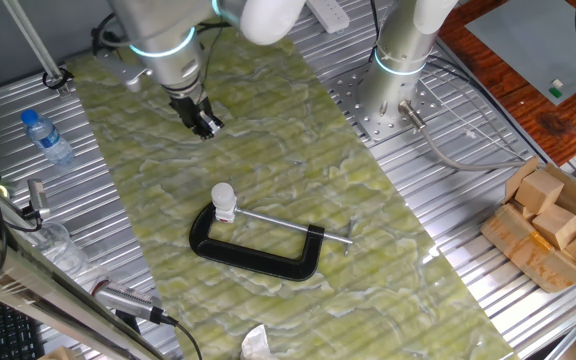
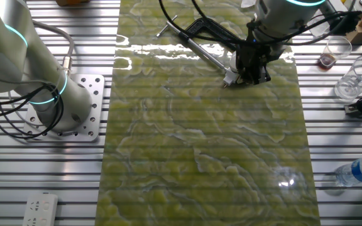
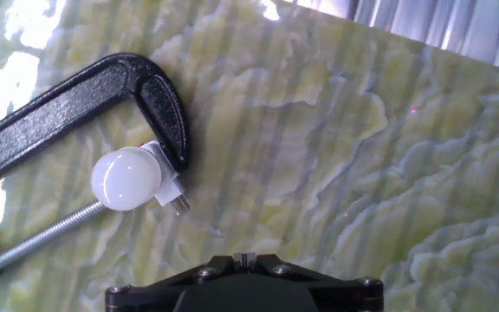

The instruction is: Take out the light bulb by rotating it

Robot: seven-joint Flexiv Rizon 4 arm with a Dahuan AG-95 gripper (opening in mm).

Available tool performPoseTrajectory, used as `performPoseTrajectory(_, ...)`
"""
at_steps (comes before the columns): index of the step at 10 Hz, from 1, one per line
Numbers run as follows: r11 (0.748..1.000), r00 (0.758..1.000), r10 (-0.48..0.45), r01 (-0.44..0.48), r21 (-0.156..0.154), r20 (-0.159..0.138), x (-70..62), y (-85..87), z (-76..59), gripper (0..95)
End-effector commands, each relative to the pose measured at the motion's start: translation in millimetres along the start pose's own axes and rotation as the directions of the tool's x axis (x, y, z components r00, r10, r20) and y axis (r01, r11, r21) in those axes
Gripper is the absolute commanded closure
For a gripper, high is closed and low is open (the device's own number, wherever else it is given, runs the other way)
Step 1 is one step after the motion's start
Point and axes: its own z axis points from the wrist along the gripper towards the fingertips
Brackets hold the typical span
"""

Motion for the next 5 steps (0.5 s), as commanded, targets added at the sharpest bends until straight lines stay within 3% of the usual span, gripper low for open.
performPoseTrajectory(1, 0.999, 0.999, 0.048, -0.048, -0.002, -0.006, 0.8, 0.3, -0.4, 95.0)
performPoseTrajectory(2, 0.998, 0.998, 0.063, -0.063, 0.000, -0.006, 0.8, 0.3, -0.4, 95.0)
performPoseTrajectory(3, 0.999, 0.999, 0.033, -0.033, -0.021, 0.003, 0.8, 0.3, -0.4, 95.0)
performPoseTrajectory(4, 0.998, 1.000, -0.016, 0.017, -0.062, 0.019, 0.8, 0.3, -0.4, 95.0)
performPoseTrajectory(5, 0.996, 0.998, -0.053, 0.055, -0.070, 0.026, 0.8, 0.3, -0.4, 95.0)
